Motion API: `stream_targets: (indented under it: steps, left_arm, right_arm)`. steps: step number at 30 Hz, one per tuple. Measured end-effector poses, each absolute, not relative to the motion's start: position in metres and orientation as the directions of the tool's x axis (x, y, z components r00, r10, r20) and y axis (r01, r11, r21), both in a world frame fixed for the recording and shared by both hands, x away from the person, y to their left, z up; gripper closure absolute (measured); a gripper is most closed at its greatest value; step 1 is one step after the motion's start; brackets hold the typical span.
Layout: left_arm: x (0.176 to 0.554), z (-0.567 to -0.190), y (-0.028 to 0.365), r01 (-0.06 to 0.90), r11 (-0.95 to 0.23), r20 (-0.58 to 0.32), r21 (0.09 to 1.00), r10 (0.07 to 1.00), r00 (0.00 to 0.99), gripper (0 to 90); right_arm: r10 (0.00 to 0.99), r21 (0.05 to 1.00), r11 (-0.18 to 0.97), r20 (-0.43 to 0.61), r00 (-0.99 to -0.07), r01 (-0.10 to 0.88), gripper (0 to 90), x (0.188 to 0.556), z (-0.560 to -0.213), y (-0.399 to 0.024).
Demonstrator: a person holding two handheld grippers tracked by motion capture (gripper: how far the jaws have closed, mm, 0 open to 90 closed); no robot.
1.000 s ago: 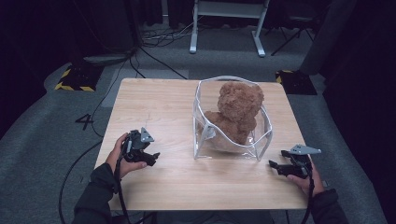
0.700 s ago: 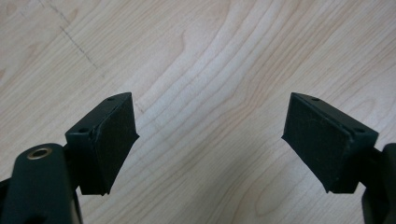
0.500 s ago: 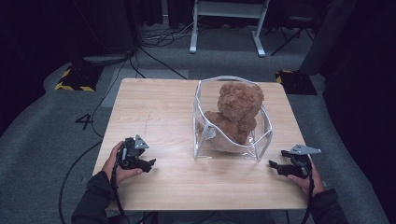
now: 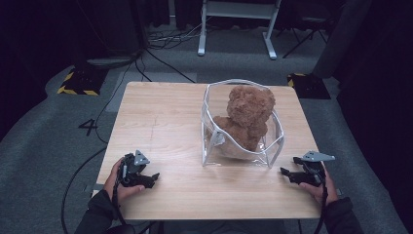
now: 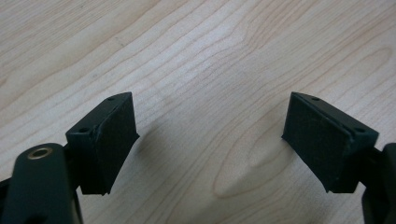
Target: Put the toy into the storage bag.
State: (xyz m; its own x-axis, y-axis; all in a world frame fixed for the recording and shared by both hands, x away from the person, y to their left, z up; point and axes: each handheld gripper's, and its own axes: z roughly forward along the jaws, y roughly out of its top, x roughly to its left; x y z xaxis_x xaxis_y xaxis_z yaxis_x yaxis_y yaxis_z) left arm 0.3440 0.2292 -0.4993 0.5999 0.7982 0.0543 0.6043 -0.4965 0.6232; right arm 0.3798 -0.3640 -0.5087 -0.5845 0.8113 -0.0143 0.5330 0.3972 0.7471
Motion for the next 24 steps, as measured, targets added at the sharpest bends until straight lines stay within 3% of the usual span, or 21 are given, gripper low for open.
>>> stream_targets:
  steps: [5,24]
  left_arm:
    - [0.3387,-0.5067,0.2375,0.616,-0.419,-0.018,0.667,0.817,0.576,17.5]
    - [0.3356,-0.5098,0.2377,0.607,-0.395,-0.014,0.69,0.83,0.557,16.6]
  right_arm:
    - [0.811,0.747,0.397,-0.015,-0.584,0.533,22.0,0.3798,-0.5087,-0.364]
    - [0.81,0.747,0.397,-0.013,-0.586,0.533,22.0,0.3796,-0.5087,-0.3642]
